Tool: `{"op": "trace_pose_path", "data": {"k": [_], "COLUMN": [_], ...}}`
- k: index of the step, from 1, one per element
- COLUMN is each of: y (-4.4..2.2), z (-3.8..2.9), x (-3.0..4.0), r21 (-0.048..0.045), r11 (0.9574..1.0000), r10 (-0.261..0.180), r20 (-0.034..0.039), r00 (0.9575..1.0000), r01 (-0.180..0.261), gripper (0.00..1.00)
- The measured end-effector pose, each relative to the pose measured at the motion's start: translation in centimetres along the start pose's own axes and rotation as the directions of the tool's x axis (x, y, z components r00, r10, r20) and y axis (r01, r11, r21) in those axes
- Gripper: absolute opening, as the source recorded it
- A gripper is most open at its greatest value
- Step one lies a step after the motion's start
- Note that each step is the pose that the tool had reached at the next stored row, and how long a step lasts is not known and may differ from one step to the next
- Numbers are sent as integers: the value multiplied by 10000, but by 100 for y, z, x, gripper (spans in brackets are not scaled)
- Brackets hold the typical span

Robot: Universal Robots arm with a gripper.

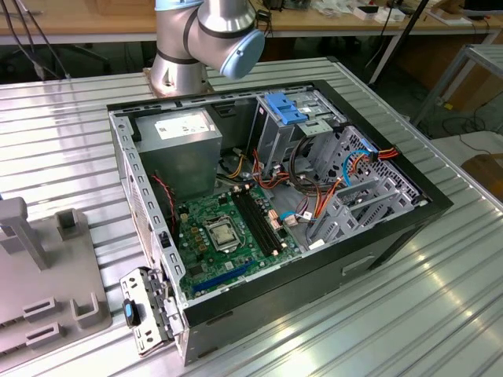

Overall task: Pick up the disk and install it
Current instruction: 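Pick up the disk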

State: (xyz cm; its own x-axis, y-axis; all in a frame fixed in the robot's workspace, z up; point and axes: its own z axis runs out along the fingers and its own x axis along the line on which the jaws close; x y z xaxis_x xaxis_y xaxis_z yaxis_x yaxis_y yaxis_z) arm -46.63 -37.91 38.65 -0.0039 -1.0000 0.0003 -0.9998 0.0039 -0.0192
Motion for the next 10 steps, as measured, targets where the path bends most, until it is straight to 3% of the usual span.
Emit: {"op": "trace_pose_path", "data": {"k": [10], "y": [-6], "z": [-320], "x": [0], "r21": [-3], "r11": [10000], "r10": [0], "r20": [-1], "r00": [10000], "r01": [0], "gripper": [37]}}
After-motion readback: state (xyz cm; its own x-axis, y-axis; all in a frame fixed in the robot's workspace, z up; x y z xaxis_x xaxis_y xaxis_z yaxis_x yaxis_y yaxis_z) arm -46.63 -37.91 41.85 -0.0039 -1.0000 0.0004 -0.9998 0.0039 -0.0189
